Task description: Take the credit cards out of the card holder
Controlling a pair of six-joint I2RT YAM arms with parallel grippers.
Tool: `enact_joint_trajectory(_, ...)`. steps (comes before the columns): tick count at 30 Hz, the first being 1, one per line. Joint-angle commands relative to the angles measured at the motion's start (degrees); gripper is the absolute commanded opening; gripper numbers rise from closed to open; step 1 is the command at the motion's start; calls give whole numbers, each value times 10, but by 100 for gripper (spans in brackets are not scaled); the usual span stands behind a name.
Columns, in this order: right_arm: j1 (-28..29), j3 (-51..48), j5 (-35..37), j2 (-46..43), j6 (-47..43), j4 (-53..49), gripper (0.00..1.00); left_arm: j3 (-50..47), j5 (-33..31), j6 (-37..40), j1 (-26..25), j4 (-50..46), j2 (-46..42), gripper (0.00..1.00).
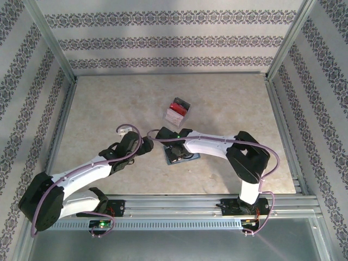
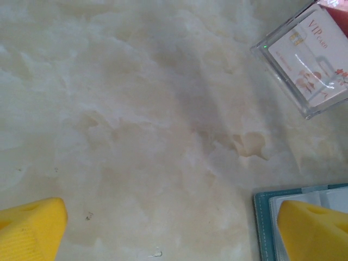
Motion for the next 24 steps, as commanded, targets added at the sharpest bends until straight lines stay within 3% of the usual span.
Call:
enact_joint_trajectory(1, 4, 22, -17, 12, 2, 11, 55, -12, -8, -12, 9, -9, -10, 99)
enact_joint_trajectory(7, 9, 23, -23, 16, 4, 15, 66, -12, -2, -11, 11, -5, -5, 99)
enact_joint_trajectory(12, 7, 20, -13, 19, 3, 13, 68, -11, 2, -10, 11, -4, -1, 99)
enact_joint_trajectory(24, -11, -9, -36, 29, 6, 43, 50, -6, 7, -2, 11, -4, -1, 99)
